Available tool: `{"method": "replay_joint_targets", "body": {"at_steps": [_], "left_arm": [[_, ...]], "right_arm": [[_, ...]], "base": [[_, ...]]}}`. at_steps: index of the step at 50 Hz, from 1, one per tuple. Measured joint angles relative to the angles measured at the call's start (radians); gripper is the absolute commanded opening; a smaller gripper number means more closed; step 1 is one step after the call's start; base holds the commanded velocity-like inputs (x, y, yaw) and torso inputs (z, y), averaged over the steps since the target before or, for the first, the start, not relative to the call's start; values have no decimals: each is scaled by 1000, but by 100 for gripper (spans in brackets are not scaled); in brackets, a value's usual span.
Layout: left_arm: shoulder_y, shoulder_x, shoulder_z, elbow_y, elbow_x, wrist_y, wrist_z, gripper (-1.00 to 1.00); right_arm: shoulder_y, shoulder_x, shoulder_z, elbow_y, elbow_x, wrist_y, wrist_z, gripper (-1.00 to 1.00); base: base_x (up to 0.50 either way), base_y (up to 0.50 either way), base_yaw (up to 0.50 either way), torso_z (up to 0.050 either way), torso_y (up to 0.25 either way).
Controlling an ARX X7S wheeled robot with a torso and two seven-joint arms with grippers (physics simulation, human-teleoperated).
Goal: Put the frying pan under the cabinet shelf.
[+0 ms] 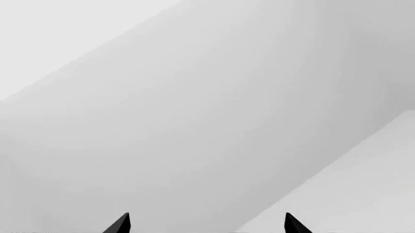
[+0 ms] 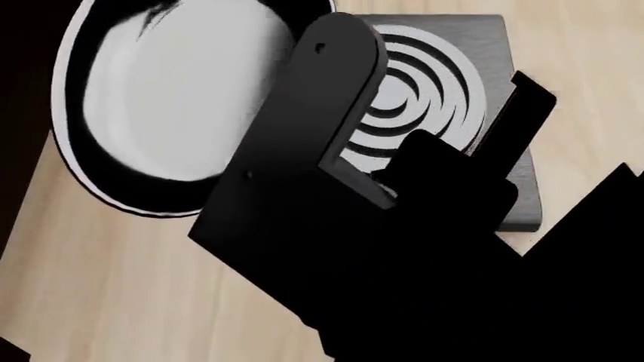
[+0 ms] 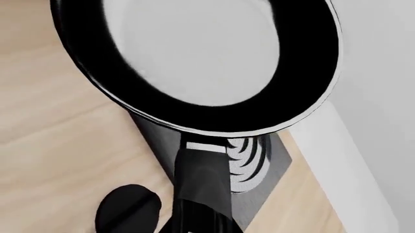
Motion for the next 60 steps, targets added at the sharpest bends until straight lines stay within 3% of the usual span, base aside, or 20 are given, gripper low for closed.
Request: {"method": "replay_joint_targets", "body": {"at_steps": [33,60], "left_arm": [[-6,-32,26,4,-48,29,-38,100],[-18,-40,58,-1,-58,47,-49,100]], "right_arm": [[-228,-46,31,48,-269,25,-192,-100],[-421,-95,17,86,-645,-12,-487,-100]], "base": [[0,0,0,0,2],[0,0,0,1,2]]}}
